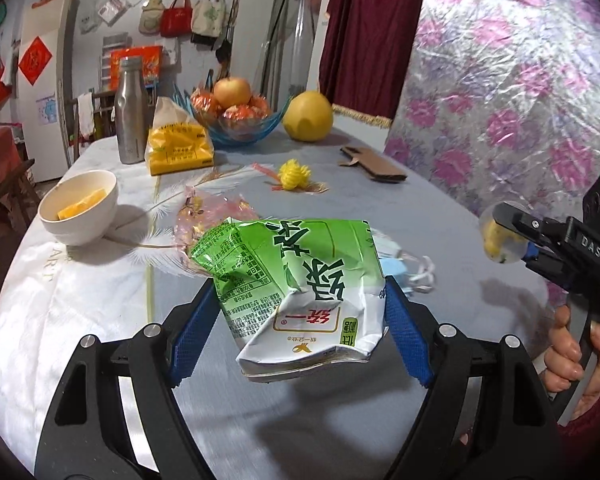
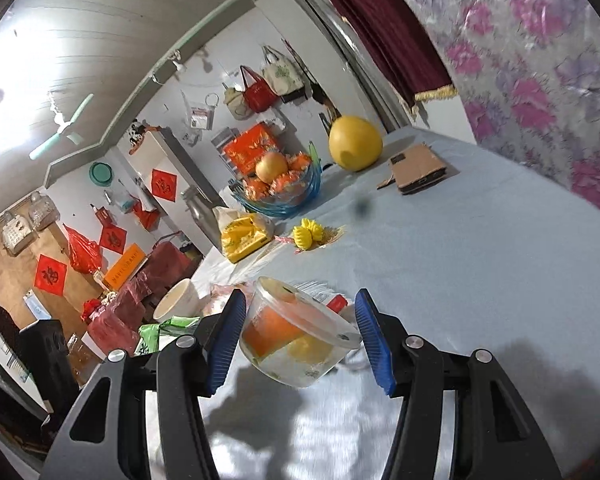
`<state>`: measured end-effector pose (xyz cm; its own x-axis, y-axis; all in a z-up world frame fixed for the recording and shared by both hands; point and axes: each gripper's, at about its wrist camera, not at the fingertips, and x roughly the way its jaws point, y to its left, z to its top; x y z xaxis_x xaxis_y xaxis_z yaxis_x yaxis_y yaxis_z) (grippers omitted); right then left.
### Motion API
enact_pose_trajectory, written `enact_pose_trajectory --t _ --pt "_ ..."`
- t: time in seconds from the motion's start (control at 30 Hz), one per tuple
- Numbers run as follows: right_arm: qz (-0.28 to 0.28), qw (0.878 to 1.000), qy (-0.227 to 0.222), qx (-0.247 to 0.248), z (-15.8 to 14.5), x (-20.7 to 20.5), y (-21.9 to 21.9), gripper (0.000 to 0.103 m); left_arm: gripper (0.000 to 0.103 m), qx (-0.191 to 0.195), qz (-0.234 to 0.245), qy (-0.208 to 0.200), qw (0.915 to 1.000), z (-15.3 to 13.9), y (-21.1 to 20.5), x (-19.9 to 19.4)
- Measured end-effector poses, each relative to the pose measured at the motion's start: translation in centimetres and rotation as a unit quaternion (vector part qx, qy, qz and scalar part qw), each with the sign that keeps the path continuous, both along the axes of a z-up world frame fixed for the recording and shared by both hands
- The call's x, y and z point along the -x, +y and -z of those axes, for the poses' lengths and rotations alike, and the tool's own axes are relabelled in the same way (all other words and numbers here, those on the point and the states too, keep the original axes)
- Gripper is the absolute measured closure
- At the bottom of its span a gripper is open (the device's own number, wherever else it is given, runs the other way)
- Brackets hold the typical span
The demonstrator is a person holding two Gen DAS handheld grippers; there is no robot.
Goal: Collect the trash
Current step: 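Carry the carton and cup down to the red wastebasket and open both tools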
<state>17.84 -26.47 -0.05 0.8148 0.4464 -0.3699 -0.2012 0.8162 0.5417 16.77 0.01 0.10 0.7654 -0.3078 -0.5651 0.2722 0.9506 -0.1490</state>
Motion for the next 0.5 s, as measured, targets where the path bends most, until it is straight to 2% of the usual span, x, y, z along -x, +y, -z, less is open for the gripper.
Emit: enact_pose_trajectory --t 0.27,0.5 --pt "0.016 0.999 -0.040 0.022 -2.7 7.6 -2.1 0.047 0.025 0.014 0.017 -0.032 0.9992 -2.1 -1.5 4.4" --pt "0.039 0.996 -0.060 0.052 -3.8 14.2 -4.6 0.047 0.025 0.019 0.048 -0.061 0.9968 -3.9 -4.4 8.2"
